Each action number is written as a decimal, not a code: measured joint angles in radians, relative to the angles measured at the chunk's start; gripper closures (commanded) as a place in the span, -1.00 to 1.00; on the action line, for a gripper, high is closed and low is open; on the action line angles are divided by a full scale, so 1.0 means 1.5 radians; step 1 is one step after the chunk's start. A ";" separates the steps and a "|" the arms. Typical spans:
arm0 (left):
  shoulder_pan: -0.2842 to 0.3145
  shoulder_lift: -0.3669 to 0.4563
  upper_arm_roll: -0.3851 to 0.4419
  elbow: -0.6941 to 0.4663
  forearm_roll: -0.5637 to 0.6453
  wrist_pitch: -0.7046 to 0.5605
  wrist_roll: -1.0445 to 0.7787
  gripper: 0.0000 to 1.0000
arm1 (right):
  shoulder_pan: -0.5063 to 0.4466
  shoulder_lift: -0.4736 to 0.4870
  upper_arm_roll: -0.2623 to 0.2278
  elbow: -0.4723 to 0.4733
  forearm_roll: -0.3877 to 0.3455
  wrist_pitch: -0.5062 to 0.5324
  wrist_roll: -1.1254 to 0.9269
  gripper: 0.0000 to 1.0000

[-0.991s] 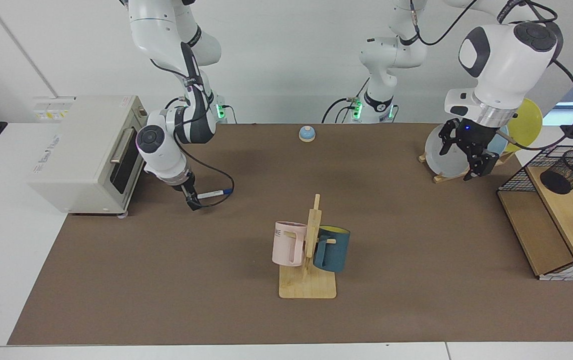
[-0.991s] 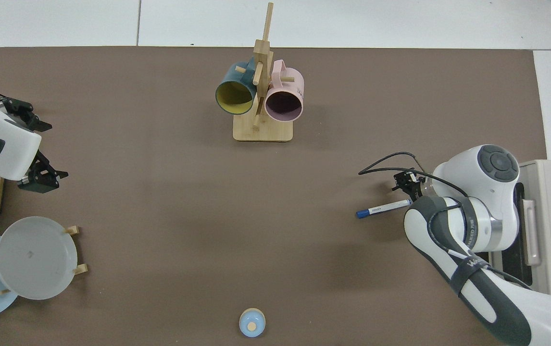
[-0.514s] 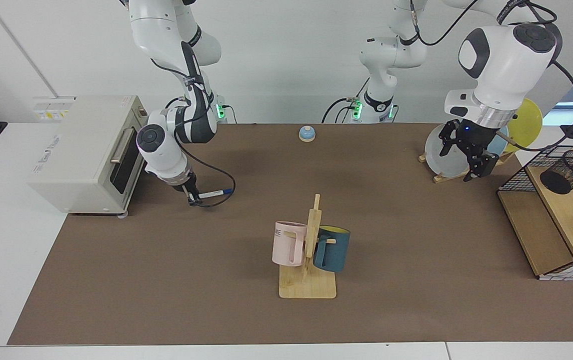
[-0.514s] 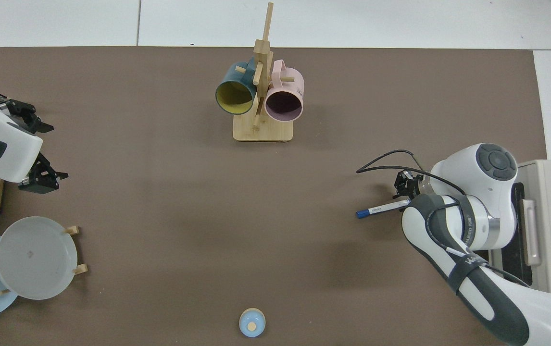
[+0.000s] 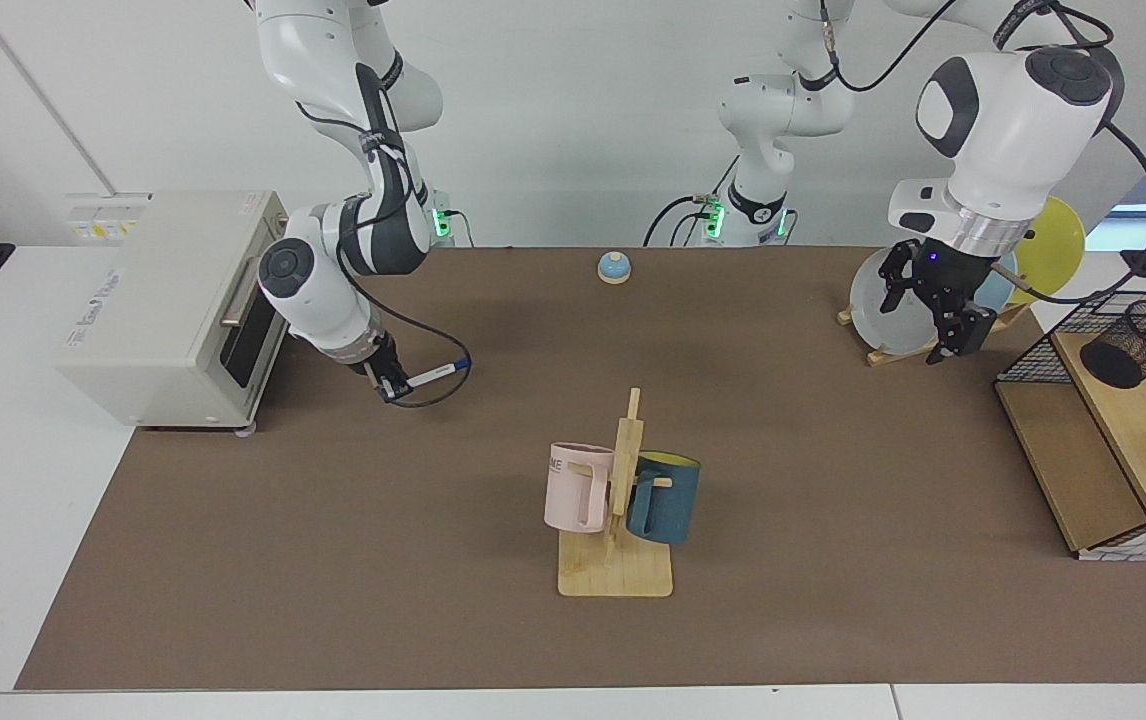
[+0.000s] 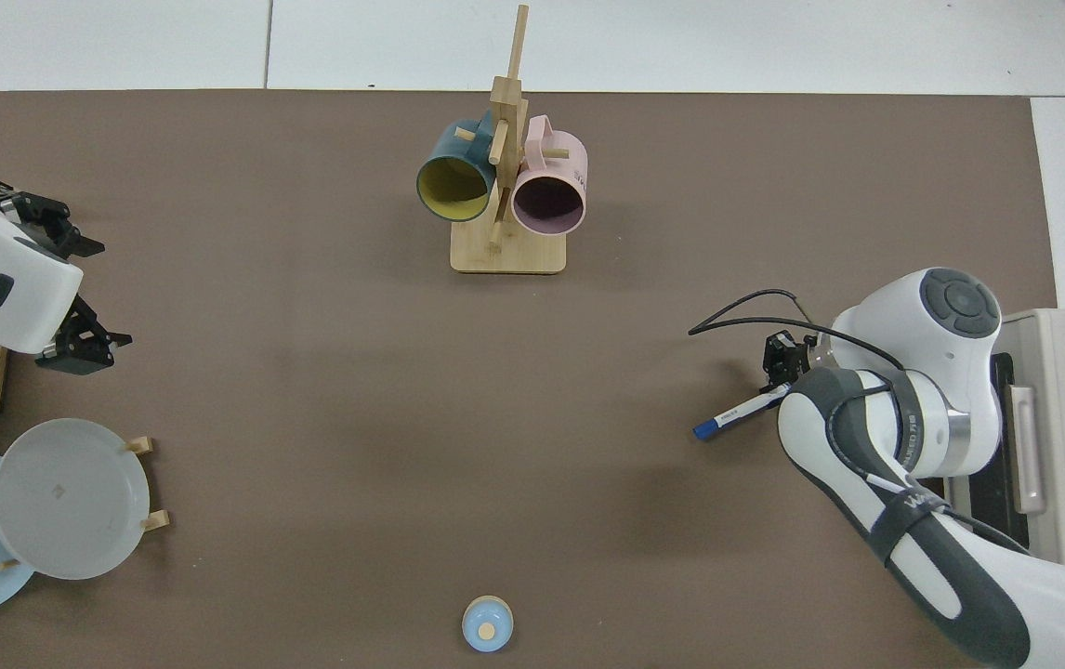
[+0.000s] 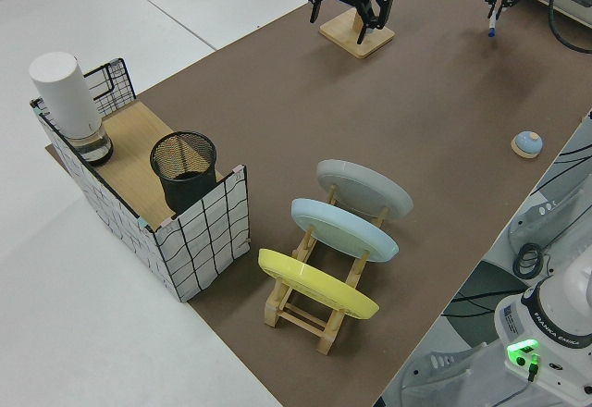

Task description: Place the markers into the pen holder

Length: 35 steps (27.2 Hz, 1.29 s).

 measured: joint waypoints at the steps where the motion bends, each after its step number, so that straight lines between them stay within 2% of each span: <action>1: 0.000 0.000 0.000 0.000 0.000 0.007 0.008 -1.00 | 0.001 -0.009 0.000 0.011 0.016 -0.016 0.000 1.00; 7: 0.000 0.000 0.000 -0.001 0.000 0.024 0.032 -1.00 | 0.014 -0.068 0.000 0.077 0.103 -0.122 0.001 1.00; 10: 0.000 0.000 0.000 -0.001 0.000 0.027 0.043 -1.00 | 0.032 -0.088 0.001 0.110 0.141 -0.152 0.034 1.00; 17: -0.002 0.003 -0.005 -0.001 -0.009 0.028 0.074 -1.00 | 0.115 -0.096 0.004 0.184 0.159 -0.154 0.206 1.00; 20: -0.007 0.003 -0.006 0.001 -0.025 0.010 0.074 -1.00 | 0.156 -0.096 0.005 0.196 0.163 -0.140 0.275 1.00; 25: -0.027 0.003 -0.008 0.013 -0.039 -0.041 0.059 -1.00 | 0.210 -0.091 0.007 0.200 0.178 -0.064 0.365 1.00; 30: -0.052 0.001 -0.016 0.028 -0.041 -0.112 -0.004 -1.00 | 0.234 -0.087 0.007 0.200 0.205 -0.015 0.414 1.00; 35: -0.060 -0.002 -0.042 0.044 -0.045 -0.130 -0.051 -1.00 | 0.252 -0.083 0.006 0.200 0.241 0.026 0.426 1.00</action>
